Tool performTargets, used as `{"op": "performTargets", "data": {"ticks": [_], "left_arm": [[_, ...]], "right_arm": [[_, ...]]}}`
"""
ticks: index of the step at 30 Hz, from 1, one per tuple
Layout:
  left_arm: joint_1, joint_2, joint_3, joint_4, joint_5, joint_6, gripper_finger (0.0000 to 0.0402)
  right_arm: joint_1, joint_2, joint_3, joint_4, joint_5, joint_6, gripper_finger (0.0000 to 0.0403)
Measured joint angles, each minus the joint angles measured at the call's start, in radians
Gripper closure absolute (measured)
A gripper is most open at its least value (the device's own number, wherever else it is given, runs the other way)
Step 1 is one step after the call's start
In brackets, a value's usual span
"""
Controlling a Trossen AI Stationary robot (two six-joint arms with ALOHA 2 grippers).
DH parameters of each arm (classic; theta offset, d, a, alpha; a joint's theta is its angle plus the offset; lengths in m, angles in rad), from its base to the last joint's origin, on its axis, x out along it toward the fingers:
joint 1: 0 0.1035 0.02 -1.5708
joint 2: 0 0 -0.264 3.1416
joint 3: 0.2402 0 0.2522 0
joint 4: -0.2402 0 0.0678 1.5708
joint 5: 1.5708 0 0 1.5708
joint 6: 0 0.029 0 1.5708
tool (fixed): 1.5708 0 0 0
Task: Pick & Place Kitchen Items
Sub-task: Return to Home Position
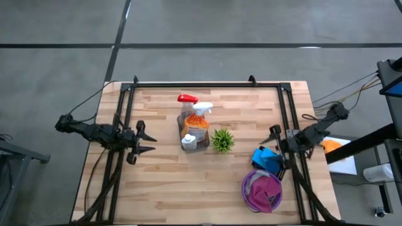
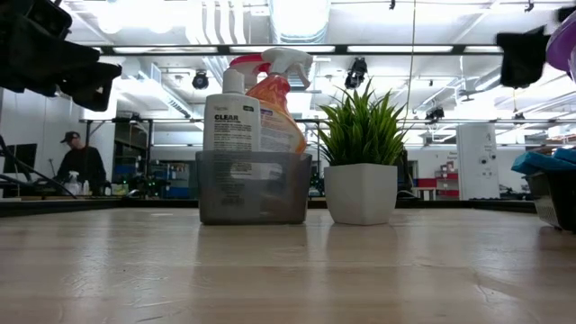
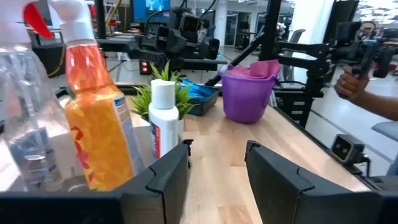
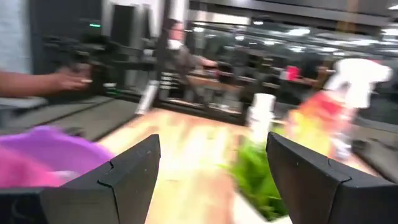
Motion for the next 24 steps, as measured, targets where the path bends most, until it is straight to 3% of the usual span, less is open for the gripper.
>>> {"op": "performTargets", "data": {"ticks": [6,9,13,18,24], "left_arm": [[0.06,0.0,0.0,0.0,0.0,0.013,0.0239],[0.112,0.0,-0.001,-0.001,0.014,0.016,0.0239],[0.201,0.0,-0.015,0.037,0.113,0.036,0.0239],[0.329,0.0,-0.021,0.043,0.191,0.031,0.0239],[0.39,0.001,-0.041,0.105,0.256,-0.007,0.0239]], "right_arm": [[-0.273,0.0,0.0,-0.019,-0.07,-0.001,0.0114],[-0.46,0.0,0.0,-0.035,-0.227,0.016,0.0114],[-0.739,0.0,0.0,-0.036,-0.498,0.043,0.0114],[-1.072,0.006,0.0,-0.022,-0.737,0.082,0.0114],[-1.316,0.064,0.0,-0.012,-0.97,0.139,0.0114]]}}
